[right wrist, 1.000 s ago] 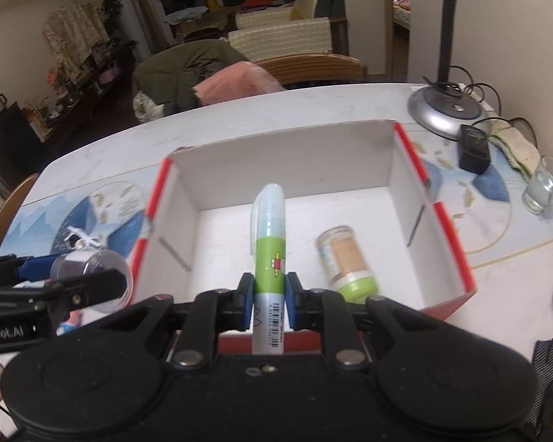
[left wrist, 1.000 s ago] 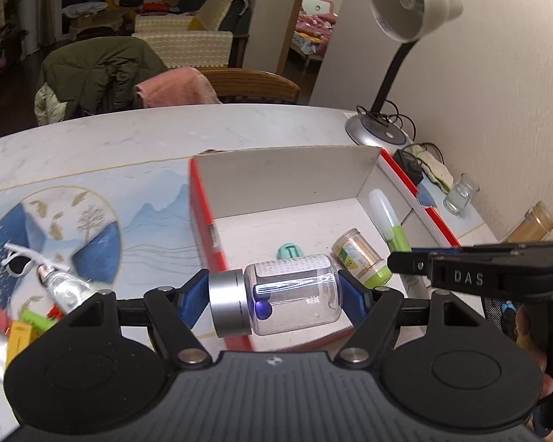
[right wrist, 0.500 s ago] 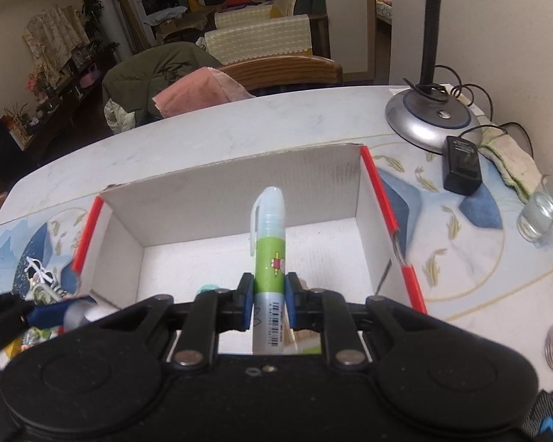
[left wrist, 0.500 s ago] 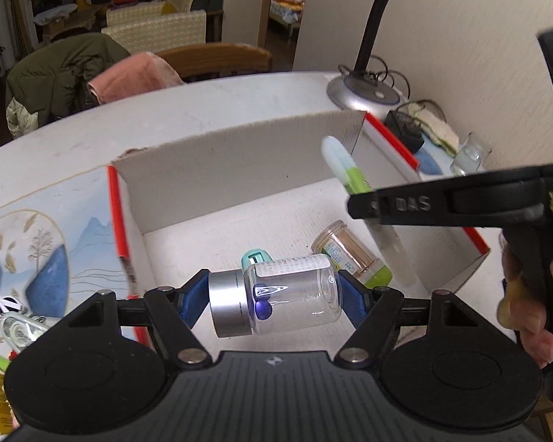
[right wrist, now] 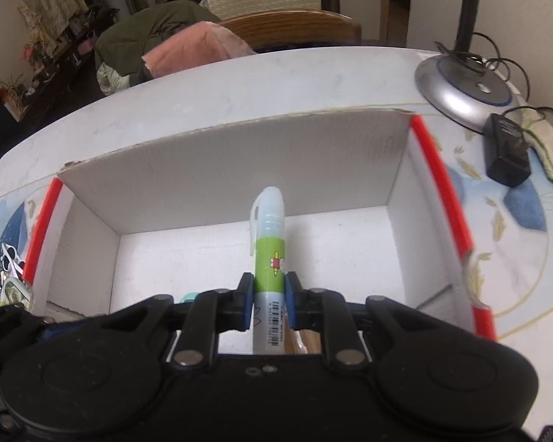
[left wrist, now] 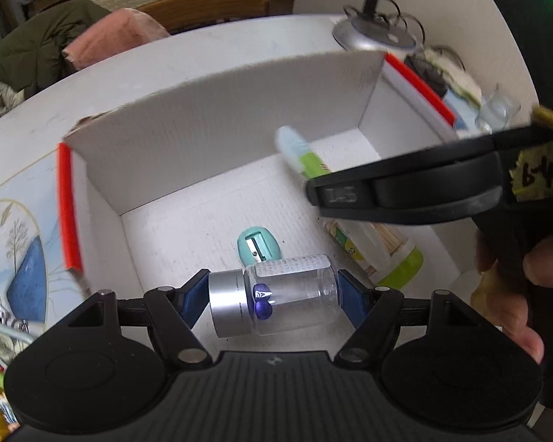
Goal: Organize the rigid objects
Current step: 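Carry the pill jar and glue stick with both tools over the shoebox, then lower and release the pill jar and glue stick inside the box with both tools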
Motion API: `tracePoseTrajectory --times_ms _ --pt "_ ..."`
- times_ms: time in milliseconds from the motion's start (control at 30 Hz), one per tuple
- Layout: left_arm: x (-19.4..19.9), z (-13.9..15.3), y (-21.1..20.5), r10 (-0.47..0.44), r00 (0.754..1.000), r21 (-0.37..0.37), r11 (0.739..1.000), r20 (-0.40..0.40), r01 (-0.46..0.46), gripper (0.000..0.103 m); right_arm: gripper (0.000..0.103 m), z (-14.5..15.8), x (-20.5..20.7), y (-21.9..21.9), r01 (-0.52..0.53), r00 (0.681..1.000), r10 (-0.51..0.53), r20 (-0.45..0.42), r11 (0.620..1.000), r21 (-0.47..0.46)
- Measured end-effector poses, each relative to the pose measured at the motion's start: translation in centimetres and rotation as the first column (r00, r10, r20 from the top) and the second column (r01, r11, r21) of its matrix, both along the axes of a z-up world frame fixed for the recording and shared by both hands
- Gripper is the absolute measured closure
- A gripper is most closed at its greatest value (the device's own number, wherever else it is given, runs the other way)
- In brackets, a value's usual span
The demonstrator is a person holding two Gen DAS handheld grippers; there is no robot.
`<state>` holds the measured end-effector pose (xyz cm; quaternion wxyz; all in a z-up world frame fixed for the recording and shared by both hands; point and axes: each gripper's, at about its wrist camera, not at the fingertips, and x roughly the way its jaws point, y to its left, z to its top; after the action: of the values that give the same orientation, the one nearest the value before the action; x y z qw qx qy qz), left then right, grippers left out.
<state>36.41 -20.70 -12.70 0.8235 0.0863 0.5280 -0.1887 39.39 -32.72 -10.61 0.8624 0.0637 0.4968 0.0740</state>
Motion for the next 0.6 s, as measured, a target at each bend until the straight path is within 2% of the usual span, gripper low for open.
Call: tracePoseTrajectory --times_ms 167,300,400,600 --pt "0.4 -1.0 -0.6 -0.014 0.999 0.029 0.999 -0.03 0.015 0.03 0.087 -0.3 0.6 0.9 -0.038 0.999 0.039 -0.036 0.999 0.009" --pt "1.0 -1.9 -0.2 0.008 0.997 0.032 0.999 -0.073 -0.006 0.03 0.087 -0.5 0.6 1.9 -0.073 0.996 0.073 -0.057 0.997 0.006" --pt "1.2 -2.3 0.0 0.021 0.994 0.025 1.0 -0.106 -0.019 0.03 0.087 -1.2 0.8 2.1 -0.07 0.994 0.067 -0.083 0.997 -0.03" --pt "2.0 -3.2 -0.3 0.031 0.985 0.062 0.998 -0.172 -0.02 0.03 0.086 -1.7 0.9 1.9 -0.054 0.991 0.052 -0.124 0.998 -0.017"
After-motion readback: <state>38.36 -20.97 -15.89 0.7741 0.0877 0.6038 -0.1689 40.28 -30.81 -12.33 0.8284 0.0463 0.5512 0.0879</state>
